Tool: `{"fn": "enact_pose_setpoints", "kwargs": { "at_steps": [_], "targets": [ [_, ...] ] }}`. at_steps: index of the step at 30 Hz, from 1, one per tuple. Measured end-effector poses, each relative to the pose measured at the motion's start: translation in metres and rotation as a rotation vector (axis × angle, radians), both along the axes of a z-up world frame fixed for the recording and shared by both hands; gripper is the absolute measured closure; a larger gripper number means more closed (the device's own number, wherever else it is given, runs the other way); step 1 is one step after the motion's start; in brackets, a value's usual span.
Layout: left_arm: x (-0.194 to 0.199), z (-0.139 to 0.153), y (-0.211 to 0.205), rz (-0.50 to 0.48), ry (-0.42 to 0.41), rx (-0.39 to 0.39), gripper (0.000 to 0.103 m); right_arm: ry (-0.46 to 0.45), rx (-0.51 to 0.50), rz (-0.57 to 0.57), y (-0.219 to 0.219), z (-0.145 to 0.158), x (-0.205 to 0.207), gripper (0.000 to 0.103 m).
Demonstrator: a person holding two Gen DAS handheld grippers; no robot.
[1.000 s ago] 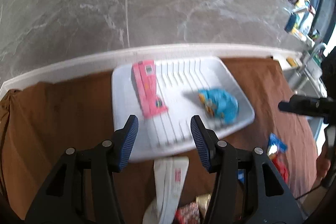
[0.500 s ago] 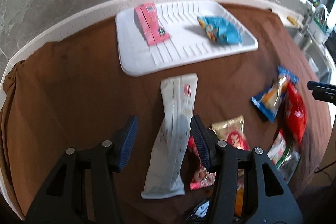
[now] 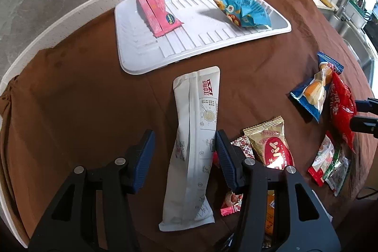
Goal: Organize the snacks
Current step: 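Grasp the white long packet with the left tool while the right tool grasps the red bag, then carry both packets into the white tray and open both tools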
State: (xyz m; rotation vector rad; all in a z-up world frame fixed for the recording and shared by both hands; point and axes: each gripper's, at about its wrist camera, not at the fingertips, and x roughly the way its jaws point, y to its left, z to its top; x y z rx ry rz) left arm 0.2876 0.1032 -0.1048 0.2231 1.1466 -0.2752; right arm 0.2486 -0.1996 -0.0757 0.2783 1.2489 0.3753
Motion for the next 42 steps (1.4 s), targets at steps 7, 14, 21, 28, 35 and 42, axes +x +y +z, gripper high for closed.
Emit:
{"fn": "enact_pose_setpoints", "kwargs": {
  "at_steps": [7,14,21,28,35,42],
  "targets": [
    [0.011,-0.014,-0.001,-0.023,0.051,-0.018,0.053,0.049,0.056,-0.027,-0.003,-0.010,0.004,0.036],
    [0.021,-0.022,0.022,0.035,0.103,-0.243,0.071,0.073,0.140,-0.052,-0.011,-0.017,0.003,0.062],
    [0.020,-0.022,0.019,0.014,0.108,-0.255,0.080,0.053,0.183,-0.050,-0.014,-0.009,0.000,0.067],
    [0.014,-0.014,0.025,0.027,0.113,-0.306,0.081,0.046,0.310,-0.061,-0.017,0.003,0.005,0.067],
    [0.015,0.011,0.029,0.027,0.092,-0.389,0.081,0.046,0.408,-0.069,-0.015,0.011,0.020,0.067],
    [0.034,0.033,0.029,0.044,0.065,-0.474,0.081,0.026,0.443,-0.052,-0.006,0.020,0.049,0.067]
  ]
}}
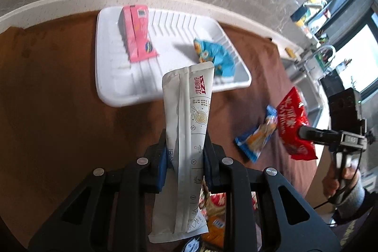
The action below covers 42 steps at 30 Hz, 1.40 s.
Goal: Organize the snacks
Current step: 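Carry both packets into the white tray and open both tools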
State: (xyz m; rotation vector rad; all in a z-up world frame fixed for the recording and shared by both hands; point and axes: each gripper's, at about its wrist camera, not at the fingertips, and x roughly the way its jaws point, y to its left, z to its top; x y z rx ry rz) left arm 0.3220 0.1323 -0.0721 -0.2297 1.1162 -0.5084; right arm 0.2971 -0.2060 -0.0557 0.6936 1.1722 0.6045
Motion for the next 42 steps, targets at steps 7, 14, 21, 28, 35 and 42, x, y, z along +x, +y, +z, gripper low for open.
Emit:
{"fn": "enact_pose_setpoints", "kwargs": {
  "at_steps": [7,14,21,28,35,42],
  "targets": [
    [0.037,0.007,-0.002,0.037,-0.010,-0.029,0.081,-0.016,0.026,0.034,0.021,0.005,0.047,0.067],
    [0.082,0.005,0.000,0.082,-0.012,-0.061,0.081,-0.027,0.034,0.085,0.052,0.005,0.097,0.066],
    [0.121,-0.001,0.010,0.138,-0.015,-0.065,0.081,-0.027,0.012,0.115,0.085,-0.007,0.145,0.066],
    [0.149,-0.017,0.015,0.198,-0.019,-0.006,0.080,-0.014,-0.076,0.129,0.106,-0.025,0.176,0.064],
    [0.159,-0.034,0.001,0.192,-0.041,0.105,0.079,-0.063,-0.178,0.162,0.120,-0.024,0.177,0.043],
    [0.158,-0.028,-0.007,0.190,-0.084,0.181,0.079,-0.133,-0.202,0.179,0.118,-0.004,0.161,0.040]
  ]
}}
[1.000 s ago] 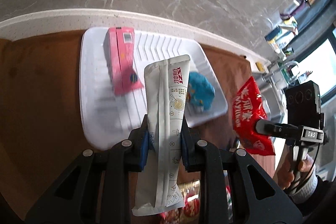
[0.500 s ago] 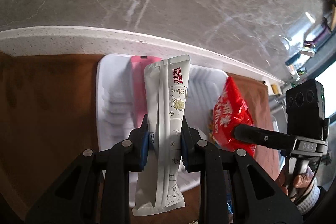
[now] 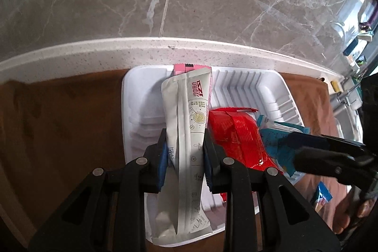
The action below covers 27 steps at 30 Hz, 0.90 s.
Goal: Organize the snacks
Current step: 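Carry both packets into the white tray and open both tools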
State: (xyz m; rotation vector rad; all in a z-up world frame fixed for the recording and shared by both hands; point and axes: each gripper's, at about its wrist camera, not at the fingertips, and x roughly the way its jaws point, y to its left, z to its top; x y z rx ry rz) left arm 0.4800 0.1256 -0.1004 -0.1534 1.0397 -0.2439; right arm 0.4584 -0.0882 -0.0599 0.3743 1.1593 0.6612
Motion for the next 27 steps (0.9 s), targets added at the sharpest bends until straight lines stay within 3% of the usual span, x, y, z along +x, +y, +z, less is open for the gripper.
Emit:
{"fn": "enact_pose_setpoints", "kwargs": {
  "at_steps": [13,17,27],
  "targets": [
    [-0.022,0.034,0.006,-0.006,-0.098,-0.017,0.075,-0.043,-0.014,0.001,-0.016,0.021,-0.044,0.036],
    [-0.044,0.048,0.003,-0.035,-0.120,-0.023,0.075,-0.073,-0.049,0.001,-0.024,0.028,-0.065,0.029],
    [-0.126,0.039,-0.013,-0.144,-0.068,-0.010,0.074,-0.090,-0.174,0.009,-0.053,0.028,-0.135,0.028]
  ]
}}
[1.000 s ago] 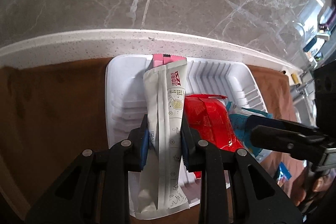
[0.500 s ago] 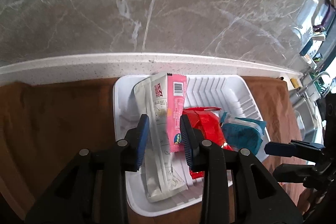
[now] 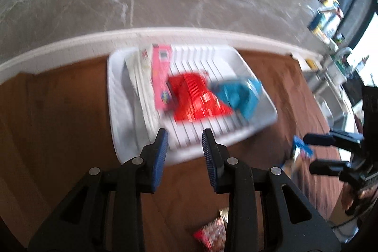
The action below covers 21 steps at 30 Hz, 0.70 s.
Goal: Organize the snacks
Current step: 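Carry both packets into the white tray and open both tools, then grasp the red wrapped snack with the left tool while the right tool grasps the blue cake packet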
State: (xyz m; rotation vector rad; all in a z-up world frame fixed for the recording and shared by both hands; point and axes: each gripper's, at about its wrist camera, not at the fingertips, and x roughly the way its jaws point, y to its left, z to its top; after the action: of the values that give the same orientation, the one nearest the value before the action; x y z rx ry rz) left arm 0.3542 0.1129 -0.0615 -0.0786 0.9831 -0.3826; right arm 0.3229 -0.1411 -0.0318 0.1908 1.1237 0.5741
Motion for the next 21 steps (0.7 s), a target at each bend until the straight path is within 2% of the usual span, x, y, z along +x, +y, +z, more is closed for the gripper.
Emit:
{"fn": "enact_pose_setpoints", "kwargs": {
  "at_steps": [7,13,21],
  "targets": [
    [-0.057,-0.024,-0.007,-0.041,0.078,0.006,0.074,0.065,0.001,-0.059,-0.023,-0.019,-0.046,0.028],
    [-0.094,-0.040,-0.014,-0.076,0.134,0.024,0.074,0.119,0.016,-0.121,-0.035,-0.036,-0.066,0.027],
    [-0.112,-0.059,-0.024,-0.131,0.166,0.076,0.074,0.134,0.034,-0.152,-0.034,-0.041,-0.072,0.026]
  ]
}}
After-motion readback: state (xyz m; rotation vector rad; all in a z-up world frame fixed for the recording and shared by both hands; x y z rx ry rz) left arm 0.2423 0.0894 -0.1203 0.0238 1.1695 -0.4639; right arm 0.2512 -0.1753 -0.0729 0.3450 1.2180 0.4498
